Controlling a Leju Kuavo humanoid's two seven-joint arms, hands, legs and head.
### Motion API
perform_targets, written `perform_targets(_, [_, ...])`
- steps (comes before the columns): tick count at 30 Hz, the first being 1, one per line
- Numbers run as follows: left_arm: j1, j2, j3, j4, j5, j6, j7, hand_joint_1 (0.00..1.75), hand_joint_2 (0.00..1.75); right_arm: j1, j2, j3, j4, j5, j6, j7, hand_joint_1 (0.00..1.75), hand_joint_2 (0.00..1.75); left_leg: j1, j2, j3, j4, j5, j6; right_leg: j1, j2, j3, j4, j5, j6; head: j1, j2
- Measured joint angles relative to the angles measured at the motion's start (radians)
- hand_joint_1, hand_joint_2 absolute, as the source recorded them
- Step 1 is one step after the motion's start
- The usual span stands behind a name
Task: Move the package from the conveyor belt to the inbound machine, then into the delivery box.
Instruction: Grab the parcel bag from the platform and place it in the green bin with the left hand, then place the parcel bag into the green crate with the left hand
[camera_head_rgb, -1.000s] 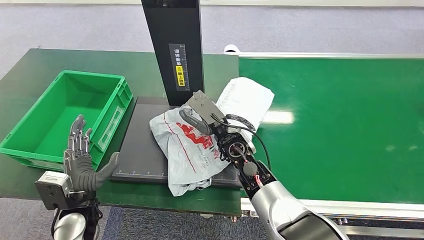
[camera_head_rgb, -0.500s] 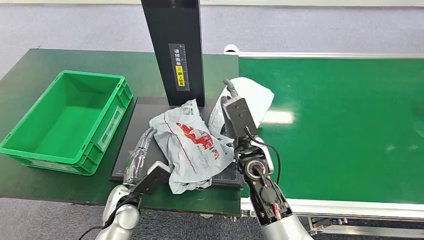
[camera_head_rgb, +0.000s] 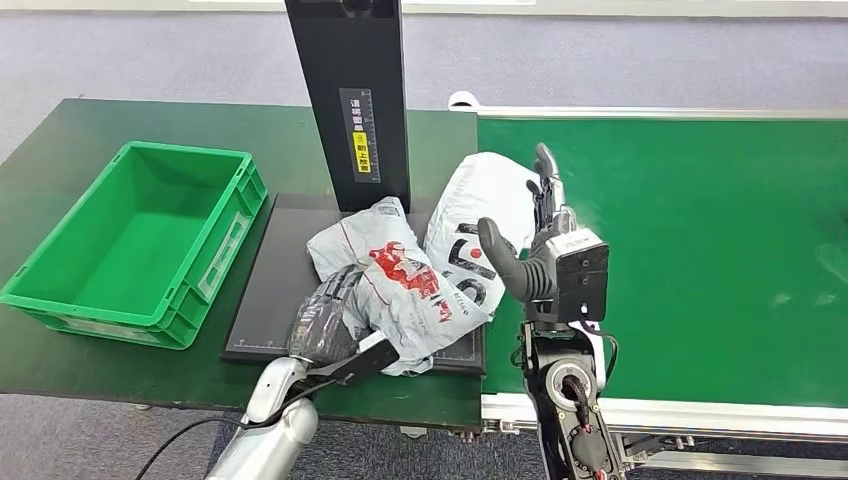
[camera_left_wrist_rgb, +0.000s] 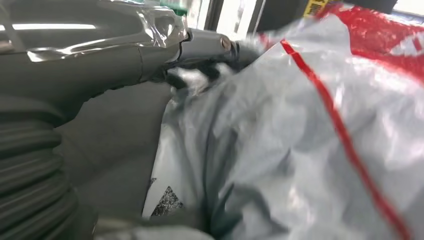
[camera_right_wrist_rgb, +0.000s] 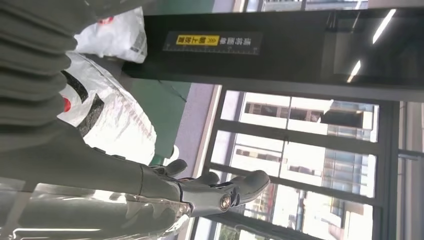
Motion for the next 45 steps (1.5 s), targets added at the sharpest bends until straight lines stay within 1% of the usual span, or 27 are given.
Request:
perform_targets(6, [-0.025, 0.003, -0.003, 0.034, -0.017, 0.027, 0.007, 1.75, 1.75, 0.006, 0.0, -0.019, 0.0, -0.009, 0.02, 0.0, 0.0, 1.75, 0.0, 0.0, 0.0, 0.0, 0.002, 0.0, 0.0, 0.0, 0.0, 0.0, 0.001, 0.0, 0.0, 0.0])
perform_targets(8, [-0.028, 0.004, 0.001, 0.035, 0.006, 0.035, -0.014, 1.75, 1.75, 0.007, 0.0, -0.025, 0.0, -0.009, 0.02, 0.0, 0.0, 1.75, 0.0, 0.0, 0.0, 0.0, 0.002, 0.0, 0.0, 0.0, 0.0, 0.0, 0.001, 0.0, 0.0, 0.0])
perform_targets(11, [-0.01, 0.006, 0.019, -0.007, 0.082, 0.036, -0.082, 1.75, 1.75, 0.007, 0.0, -0.039, 0.0, -0.009, 0.021, 0.0, 0.0, 1.75, 0.0, 0.0, -0.001, 0.0, 0.002, 0.0, 0.0, 0.0, -0.001, 0.0, 0.001, 0.0, 0.0, 0.0])
perform_targets(13, [0.016, 0.009, 0.034, -0.078, 0.123, 0.026, -0.112, 1.75, 1.75, 0.009, 0.0, -0.053, 0.001, -0.009, 0.021, 0.0, 0.0, 1.75, 0.0, 0.0, -0.002, 0.0, 0.002, 0.0, 0.0, 0.0, -0.002, 0.0, 0.001, 0.0, 0.0, 0.0])
perform_targets(15, [0.04, 0.014, 0.043, -0.152, 0.137, 0.018, -0.118, 1.75, 1.75, 0.011, -0.001, -0.064, 0.003, -0.007, 0.021, 0.0, 0.0, 1.75, 0.0, 0.0, -0.003, 0.0, 0.002, -0.001, 0.0, 0.0, -0.003, 0.0, 0.001, 0.0, 0.0, 0.0])
perform_targets(18, [0.083, 0.02, 0.054, -0.271, 0.141, 0.045, -0.126, 1.75, 1.75, 0.014, 0.0, -0.077, 0.006, -0.004, 0.02, 0.0, 0.0, 1.75, 0.0, 0.001, -0.004, 0.0, 0.001, -0.001, 0.0, 0.001, -0.004, 0.0, 0.001, 0.0, 0.0, 0.0])
perform_targets(22, [0.153, 0.034, 0.063, -0.514, 0.15, 0.095, -0.133, 1.75, 1.75, 0.019, -0.001, -0.097, 0.015, 0.002, 0.017, -0.001, 0.0, 1.75, 0.0, 0.001, -0.005, 0.0, 0.001, -0.001, 0.001, 0.001, -0.006, 0.0, 0.001, 0.0, 0.0, 0.0])
perform_targets(25, [0.183, 0.046, 0.069, -0.663, 0.157, 0.107, -0.133, 1.75, 1.75, 0.019, -0.001, -0.109, 0.022, 0.005, 0.017, -0.001, 0.0, 1.75, 0.0, 0.001, -0.006, 0.0, 0.002, -0.001, 0.001, 0.001, -0.006, 0.0, 0.001, 0.0, 0.0, 0.0])
perform_targets(27, [0.197, 0.052, 0.071, -0.724, 0.158, 0.11, -0.134, 1.75, 1.75, 0.019, 0.0, -0.114, 0.025, 0.006, 0.017, -0.002, 0.0, 1.75, 0.0, 0.001, -0.006, 0.0, 0.002, -0.001, 0.001, 0.001, -0.006, 0.0, 0.001, 0.0, 0.0, 0.0])
perform_targets(30, [0.211, 0.057, 0.074, -0.777, 0.16, 0.121, -0.142, 1.75, 1.75, 0.019, 0.0, -0.119, 0.028, 0.006, 0.017, -0.003, 0.0, 1.75, 0.0, 0.001, -0.006, 0.0, 0.002, -0.001, 0.0, 0.001, -0.006, 0.0, 0.001, 0.0, 0.0, 0.0])
perform_targets(34, [0.221, 0.061, 0.082, -0.846, 0.181, 0.156, -0.201, 1.75, 1.75, 0.019, 0.0, -0.123, 0.036, 0.009, 0.013, -0.004, 0.0, 1.75, 0.0, 0.001, -0.006, 0.0, 0.002, -0.001, 0.0, 0.001, -0.006, 0.0, 0.001, 0.0, 0.0, 0.0])
perform_targets(37, [0.215, 0.057, 0.113, -0.918, 0.202, 0.162, -0.244, 1.75, 1.75, 0.022, 0.0, -0.128, 0.044, 0.012, 0.006, -0.012, 0.0, 1.75, 0.0, 0.001, -0.006, 0.0, 0.002, -0.001, 0.0, 0.001, -0.006, 0.0, 0.001, 0.0, 0.0, 0.0])
perform_targets(39, [0.193, 0.058, 0.145, -0.946, 0.239, 0.163, -0.235, 1.75, 1.75, 0.03, -0.001, -0.132, 0.047, 0.012, 0.001, -0.016, 0.0, 1.75, 0.0, 0.0, -0.006, 0.0, 0.002, -0.001, 0.001, 0.001, -0.006, 0.0, 0.001, 0.0, 0.0, 0.0])
perform_targets(42, [0.121, 0.078, 0.203, -0.942, 0.32, 0.163, -0.189, 1.75, 1.75, 0.049, -0.002, -0.135, 0.048, 0.008, -0.004, -0.017, 0.0, 1.75, 0.001, 0.0, -0.006, 0.0, 0.002, -0.001, 0.001, 0.001, -0.007, 0.0, 0.001, 0.0, 0.0, 0.0])
perform_targets(45, [0.009, 0.111, 0.269, -0.882, 0.366, 0.161, -0.149, 1.75, 1.75, 0.066, -0.004, -0.136, 0.049, 0.0, -0.009, -0.018, 0.0, 1.75, 0.002, 0.0, -0.006, 0.0, 0.003, -0.002, 0.002, 0.001, -0.006, 0.001, 0.002, -0.001, 0.0, 0.0])
